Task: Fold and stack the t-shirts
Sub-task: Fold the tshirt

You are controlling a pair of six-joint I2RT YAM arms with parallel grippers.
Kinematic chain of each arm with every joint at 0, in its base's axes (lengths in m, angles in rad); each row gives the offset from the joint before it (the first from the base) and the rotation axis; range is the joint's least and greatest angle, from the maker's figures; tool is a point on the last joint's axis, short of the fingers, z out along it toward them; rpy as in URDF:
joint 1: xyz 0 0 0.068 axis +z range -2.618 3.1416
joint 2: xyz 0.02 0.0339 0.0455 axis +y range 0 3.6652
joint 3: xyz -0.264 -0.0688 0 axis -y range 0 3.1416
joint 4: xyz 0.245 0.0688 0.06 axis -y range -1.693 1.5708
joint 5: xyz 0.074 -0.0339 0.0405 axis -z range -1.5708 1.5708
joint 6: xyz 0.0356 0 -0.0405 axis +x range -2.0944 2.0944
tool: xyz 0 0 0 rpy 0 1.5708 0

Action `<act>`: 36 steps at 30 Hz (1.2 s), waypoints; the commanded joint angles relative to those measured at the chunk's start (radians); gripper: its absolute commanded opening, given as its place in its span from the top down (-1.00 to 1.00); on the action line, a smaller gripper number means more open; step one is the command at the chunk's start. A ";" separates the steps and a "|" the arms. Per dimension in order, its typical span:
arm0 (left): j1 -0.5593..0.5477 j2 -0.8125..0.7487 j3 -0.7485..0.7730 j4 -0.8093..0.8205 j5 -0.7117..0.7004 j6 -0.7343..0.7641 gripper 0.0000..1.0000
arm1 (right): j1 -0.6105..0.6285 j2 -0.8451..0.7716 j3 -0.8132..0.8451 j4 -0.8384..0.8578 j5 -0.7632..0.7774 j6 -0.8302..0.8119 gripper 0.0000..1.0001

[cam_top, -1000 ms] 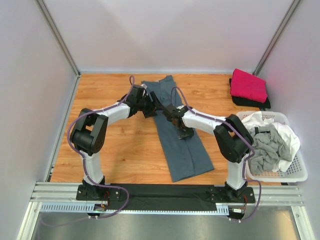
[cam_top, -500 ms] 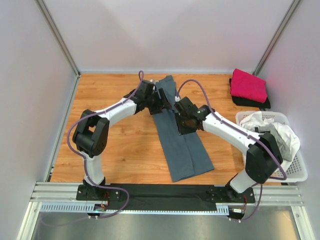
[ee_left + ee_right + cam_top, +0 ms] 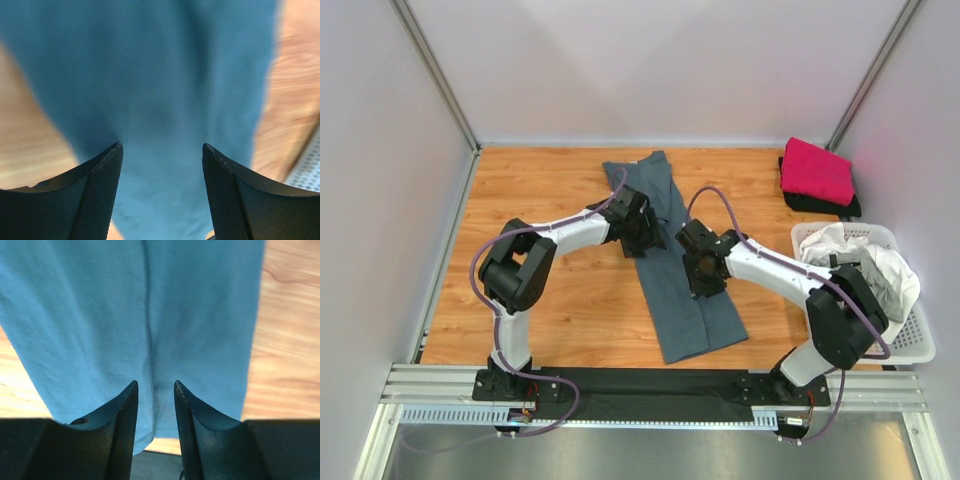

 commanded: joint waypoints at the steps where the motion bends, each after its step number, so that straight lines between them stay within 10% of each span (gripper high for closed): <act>1: 0.008 -0.010 -0.038 -0.048 -0.001 -0.022 -0.42 | -0.011 0.027 0.133 -0.102 0.043 0.093 0.28; 27: 0.333 0.074 0.161 -0.378 0.031 0.332 -0.40 | -0.154 0.078 0.317 -0.086 -0.119 0.151 0.22; 36: 0.287 0.010 0.091 -0.346 0.128 0.344 -0.37 | -0.155 0.112 0.340 -0.058 -0.168 0.159 0.23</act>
